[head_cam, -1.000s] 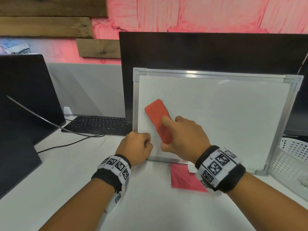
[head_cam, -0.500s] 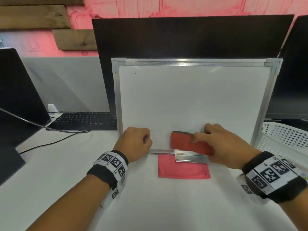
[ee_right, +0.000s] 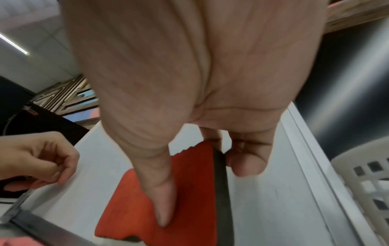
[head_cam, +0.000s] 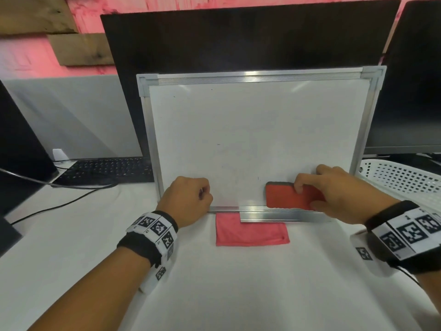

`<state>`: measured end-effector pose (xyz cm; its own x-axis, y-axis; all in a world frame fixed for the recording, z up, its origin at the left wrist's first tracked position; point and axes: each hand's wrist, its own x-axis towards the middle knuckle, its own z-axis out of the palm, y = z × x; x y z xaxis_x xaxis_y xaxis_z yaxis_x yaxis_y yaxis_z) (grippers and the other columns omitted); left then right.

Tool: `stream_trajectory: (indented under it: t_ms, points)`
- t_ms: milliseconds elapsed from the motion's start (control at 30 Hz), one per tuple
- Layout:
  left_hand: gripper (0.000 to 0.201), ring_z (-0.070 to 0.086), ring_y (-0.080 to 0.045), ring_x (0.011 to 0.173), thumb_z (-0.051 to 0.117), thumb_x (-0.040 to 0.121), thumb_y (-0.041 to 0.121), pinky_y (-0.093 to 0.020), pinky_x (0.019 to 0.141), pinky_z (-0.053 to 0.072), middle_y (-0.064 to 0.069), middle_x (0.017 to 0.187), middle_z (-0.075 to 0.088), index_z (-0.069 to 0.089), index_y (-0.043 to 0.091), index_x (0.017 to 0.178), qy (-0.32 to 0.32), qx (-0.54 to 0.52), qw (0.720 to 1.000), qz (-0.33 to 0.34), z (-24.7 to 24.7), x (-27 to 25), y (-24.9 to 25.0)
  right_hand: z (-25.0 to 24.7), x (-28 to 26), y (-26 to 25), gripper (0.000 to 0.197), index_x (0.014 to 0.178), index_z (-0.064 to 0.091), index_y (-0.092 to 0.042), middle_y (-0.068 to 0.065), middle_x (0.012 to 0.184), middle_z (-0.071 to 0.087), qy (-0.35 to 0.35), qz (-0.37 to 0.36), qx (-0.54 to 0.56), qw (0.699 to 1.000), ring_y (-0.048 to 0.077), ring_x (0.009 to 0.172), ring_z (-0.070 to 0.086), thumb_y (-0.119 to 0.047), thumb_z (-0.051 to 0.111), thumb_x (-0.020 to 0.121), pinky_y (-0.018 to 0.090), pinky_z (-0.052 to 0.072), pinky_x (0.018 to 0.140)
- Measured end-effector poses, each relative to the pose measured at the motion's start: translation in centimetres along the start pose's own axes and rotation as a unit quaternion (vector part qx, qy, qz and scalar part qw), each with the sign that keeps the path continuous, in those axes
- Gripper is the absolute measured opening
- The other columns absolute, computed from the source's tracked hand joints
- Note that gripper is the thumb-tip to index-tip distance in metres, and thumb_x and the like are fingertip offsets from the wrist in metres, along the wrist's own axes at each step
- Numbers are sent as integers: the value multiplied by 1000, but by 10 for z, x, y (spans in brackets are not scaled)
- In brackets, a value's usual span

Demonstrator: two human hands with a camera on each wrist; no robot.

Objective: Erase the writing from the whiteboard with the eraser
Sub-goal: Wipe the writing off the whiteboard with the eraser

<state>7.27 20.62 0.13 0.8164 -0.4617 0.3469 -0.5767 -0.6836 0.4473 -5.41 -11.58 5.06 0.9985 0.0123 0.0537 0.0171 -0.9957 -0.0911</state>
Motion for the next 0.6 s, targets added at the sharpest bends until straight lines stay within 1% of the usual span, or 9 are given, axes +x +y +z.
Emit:
stream_trajectory:
  t_ms: [33,100,167,267,367,500,600]
  points:
    - [19,60,-18,58,49,79,31,-38,61,59,7,61,62,65,24,74,0,-1,1000,1,0,0,0,-4,-1,1,37,104,43,-52,-11,96,43,-2,6,-2,1000,14,90,46,-25,64,91,37,52,79]
    - [20,60,-18,58,48,79,32,-37,61,58,6,61,62,66,23,74,0,-2,1000,7,0,0,1,-12,-4,4,36,102,43,-53,-11,96,44,3,22,-9,1000,14,89,46,-24,62,92,39,52,81]
    - [18,60,-18,57,51,81,28,-37,60,58,6,61,62,66,21,74,-2,-2,1000,11,-1,0,1,-17,-6,6,36,101,43,-53,-11,95,44,10,33,-15,999,14,89,46,-22,61,93,42,52,83]
    - [15,59,-19,57,54,84,23,-38,60,58,5,61,62,66,20,75,-2,3,1000,16,0,0,1,-14,-7,3,37,101,42,-52,-12,96,43,10,36,-10,999,17,91,45,-21,60,94,41,51,83]
    - [15,59,-18,57,55,84,23,-38,60,58,5,61,62,67,18,76,-3,1,1000,21,4,2,8,-7,-4,-4,36,104,41,-51,-11,97,42,13,16,7,1000,19,93,45,-22,60,96,38,50,82]
    - [14,60,-17,59,57,85,21,-34,61,56,5,63,62,69,17,78,-13,6,999,50,18,7,30,8,6,-22,35,113,43,-48,-8,96,41,35,-29,51,998,21,91,46,-23,61,96,36,47,80]
    - [14,61,-17,62,58,86,23,-33,62,56,4,65,64,70,18,81,-19,11,998,62,25,9,44,18,11,-29,36,115,45,-47,-3,97,43,41,-58,76,995,23,90,48,-23,62,95,38,49,79]
